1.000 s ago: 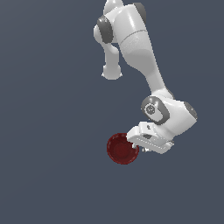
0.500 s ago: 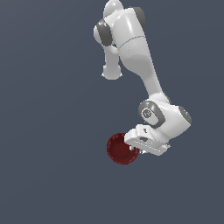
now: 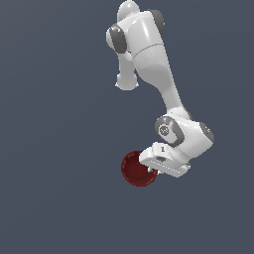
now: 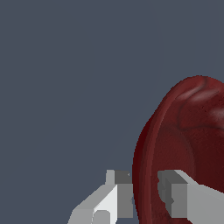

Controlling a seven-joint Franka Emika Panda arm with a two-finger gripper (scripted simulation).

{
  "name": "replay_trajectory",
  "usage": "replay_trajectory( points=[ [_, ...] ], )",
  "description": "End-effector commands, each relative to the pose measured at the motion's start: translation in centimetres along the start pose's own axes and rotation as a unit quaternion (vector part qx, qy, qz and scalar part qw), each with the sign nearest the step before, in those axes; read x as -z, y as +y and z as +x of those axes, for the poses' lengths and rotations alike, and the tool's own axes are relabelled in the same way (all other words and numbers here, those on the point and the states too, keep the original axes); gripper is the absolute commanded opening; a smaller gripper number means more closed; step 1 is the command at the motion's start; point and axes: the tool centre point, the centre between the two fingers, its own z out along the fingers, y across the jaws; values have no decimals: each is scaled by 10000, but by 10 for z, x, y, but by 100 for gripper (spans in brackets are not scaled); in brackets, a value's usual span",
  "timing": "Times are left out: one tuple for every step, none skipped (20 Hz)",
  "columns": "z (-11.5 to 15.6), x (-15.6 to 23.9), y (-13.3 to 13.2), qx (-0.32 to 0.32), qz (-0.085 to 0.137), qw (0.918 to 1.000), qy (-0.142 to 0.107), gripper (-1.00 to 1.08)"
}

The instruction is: Pick up the object and move it to a goal position.

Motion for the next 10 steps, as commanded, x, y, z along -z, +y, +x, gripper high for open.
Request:
replay_trajectory(
  points=[
    [0, -1, 0, 3, 1, 10000, -2, -100],
    [0, -1, 0, 3, 1, 10000, -2, -100],
    [0, 0, 0, -2, 0, 10000, 0, -100],
    [0, 0, 0, -2, 0, 10000, 0, -100],
    [0, 1, -1, -2, 0, 10000, 0, -100],
    [0, 3, -2, -2, 0, 10000, 0, -100],
    [0, 6, -4, -2, 0, 10000, 0, -100],
    [0, 9, -6, -3, -3, 10000, 1, -100],
    [-1, 13, -9, -3, -3, 10000, 1, -100],
    [-1, 18, -12, -4, -6, 10000, 2, -100]
  ],
)
